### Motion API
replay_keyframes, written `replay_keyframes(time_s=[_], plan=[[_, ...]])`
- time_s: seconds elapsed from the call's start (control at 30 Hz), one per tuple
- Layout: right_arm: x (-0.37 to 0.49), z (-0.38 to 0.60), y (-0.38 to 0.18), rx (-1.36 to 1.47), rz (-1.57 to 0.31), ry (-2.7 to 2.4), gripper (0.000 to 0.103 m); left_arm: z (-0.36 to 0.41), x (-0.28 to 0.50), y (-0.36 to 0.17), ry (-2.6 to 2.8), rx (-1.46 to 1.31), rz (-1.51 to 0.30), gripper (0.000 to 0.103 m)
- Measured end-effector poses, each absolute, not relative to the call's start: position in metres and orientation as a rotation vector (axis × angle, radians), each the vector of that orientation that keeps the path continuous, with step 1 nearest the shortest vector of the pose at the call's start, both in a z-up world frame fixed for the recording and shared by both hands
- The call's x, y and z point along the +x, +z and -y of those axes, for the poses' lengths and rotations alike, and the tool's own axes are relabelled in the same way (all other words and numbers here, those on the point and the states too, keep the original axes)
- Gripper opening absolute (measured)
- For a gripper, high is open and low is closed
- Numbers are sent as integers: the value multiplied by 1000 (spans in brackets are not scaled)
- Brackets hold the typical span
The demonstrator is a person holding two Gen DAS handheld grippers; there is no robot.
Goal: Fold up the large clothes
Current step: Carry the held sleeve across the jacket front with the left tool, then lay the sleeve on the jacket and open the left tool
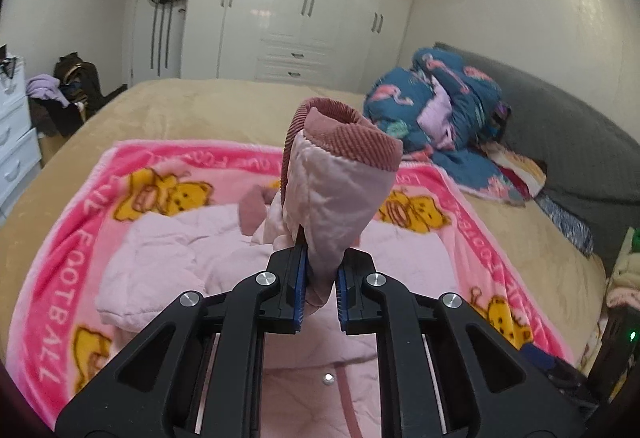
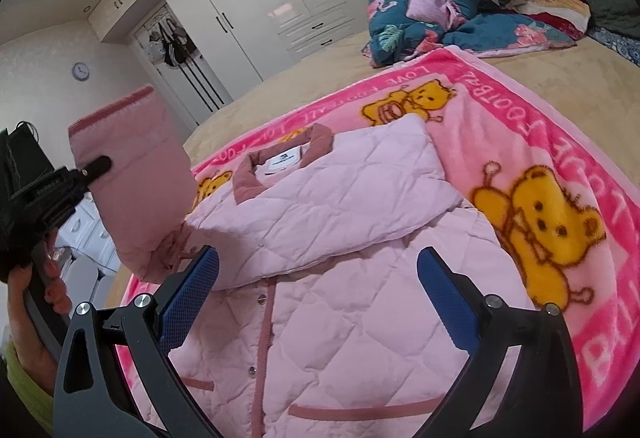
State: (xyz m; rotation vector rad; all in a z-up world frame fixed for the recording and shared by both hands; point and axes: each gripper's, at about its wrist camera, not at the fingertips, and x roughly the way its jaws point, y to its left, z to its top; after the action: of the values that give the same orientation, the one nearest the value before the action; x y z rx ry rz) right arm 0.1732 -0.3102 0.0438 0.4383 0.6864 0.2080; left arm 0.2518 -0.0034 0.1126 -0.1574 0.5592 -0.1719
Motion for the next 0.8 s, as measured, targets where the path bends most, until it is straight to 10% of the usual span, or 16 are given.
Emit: replay_keyframes(time_s=[0.43,0.8], plan=[[178,342,30,486,-701,145,99,65,266,54,-267,-66,-697,8],[182,357,17,512,-722,109,99,103,259,-7,-330,88,-859,33]])
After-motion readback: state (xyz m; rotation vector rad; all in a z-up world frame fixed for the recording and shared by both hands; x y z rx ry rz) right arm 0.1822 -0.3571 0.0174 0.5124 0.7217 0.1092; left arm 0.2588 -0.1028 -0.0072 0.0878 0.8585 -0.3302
